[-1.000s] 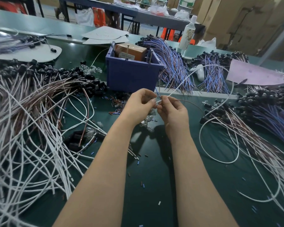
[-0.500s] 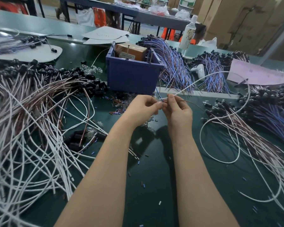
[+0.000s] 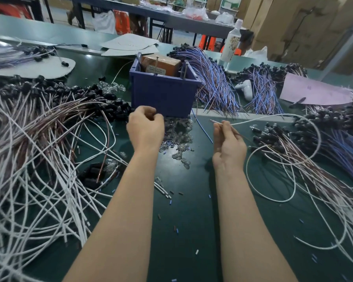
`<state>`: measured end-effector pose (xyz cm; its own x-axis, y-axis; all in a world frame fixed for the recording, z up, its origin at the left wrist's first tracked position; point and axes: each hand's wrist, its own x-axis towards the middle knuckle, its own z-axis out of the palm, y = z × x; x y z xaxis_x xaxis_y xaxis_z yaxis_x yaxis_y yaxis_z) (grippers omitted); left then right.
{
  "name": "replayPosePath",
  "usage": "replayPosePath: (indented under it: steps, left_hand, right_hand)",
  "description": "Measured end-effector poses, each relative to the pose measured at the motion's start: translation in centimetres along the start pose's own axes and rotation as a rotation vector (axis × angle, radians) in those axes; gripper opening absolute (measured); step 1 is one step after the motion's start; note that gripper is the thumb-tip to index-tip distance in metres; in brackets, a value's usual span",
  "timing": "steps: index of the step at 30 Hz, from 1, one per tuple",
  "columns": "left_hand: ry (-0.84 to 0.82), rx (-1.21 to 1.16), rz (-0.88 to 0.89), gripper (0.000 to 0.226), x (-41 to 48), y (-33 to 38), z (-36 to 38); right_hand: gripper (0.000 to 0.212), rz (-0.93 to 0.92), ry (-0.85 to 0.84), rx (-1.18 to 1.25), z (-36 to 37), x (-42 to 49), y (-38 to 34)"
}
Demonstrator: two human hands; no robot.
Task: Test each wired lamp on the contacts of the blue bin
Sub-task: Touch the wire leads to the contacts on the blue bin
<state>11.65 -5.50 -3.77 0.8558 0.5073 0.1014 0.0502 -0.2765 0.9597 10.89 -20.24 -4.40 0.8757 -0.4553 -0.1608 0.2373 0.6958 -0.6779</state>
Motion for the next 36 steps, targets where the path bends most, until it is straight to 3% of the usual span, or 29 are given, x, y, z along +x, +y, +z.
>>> replayPosePath:
  steps: [2, 4, 8, 10, 15, 19, 22, 25, 27, 32, 34, 36]
  left_hand:
    - [-0.023, 0.141, 0.087, 0.028, -0.4, 0.2, 0.4]
    - [-0.142, 0.105, 0.196, 0.026, -0.7, 0.6, 0.8]
    - [-0.764, -0.007, 0.209, 0.036, -2.5, 1.5, 1.5]
    - [-0.859, -0.043, 0.177, 0.038, -3.4, 1.9, 2.5]
    - [-0.578, -0.129, 0.193, 0.028, -3.4, 2.3, 3.8]
    - [-0.403, -0.345, 0.086, 0.024, -3.0, 2.4, 3.9]
    - [-0.286, -0.383, 0.027, 0.028, -2.5, 2.3, 3.7]
    - [-0.161, -0.400, 0.007, 0.031, -0.9, 2.2, 2.8]
    - [-0.094, -0.387, 0.039, 0.031, 0.5, 2.4, 2.0]
    - [-0.094, -0.321, 0.139, 0.032, 2.0, 3.4, 0.8]
    - [-0.108, -0.279, 0.185, 0.030, 2.2, 3.6, 0.6]
    - [-0.108, -0.260, 0.211, 0.027, 2.6, 3.8, 0.5]
  right_hand:
    - [0.017, 0.059, -0.040, 0.019, 0.6, -0.5, 0.4]
    - [0.016, 0.099, -0.060, 0.056, 1.1, -0.8, 0.6]
    - [0.017, 0.124, -0.095, 0.110, 1.3, -0.9, 1.0]
    - [0.017, 0.122, -0.107, 0.088, 1.6, -1.1, 1.5]
    - [0.014, 0.158, -0.147, 0.056, 2.3, -1.7, 2.2]
    - [0.007, 0.258, -0.181, 0.066, 3.2, -2.6, 2.5]
    - [0.014, 0.275, -0.221, -0.194, 3.5, -3.7, 2.3]
    - [0.025, 0.103, -0.424, -0.740, 3.7, -4.9, 0.5]
    - [0.026, -0.094, -0.562, -0.919, 4.4, -5.6, -1.3]
    - [0.016, -0.645, -0.443, -1.036, 7.1, -4.7, -4.0]
    - [0.021, -0.666, -0.483, -1.300, 7.8, -3.6, -3.3]
    - [0.027, -0.569, -0.560, -1.512, 7.8, -2.6, -1.7]
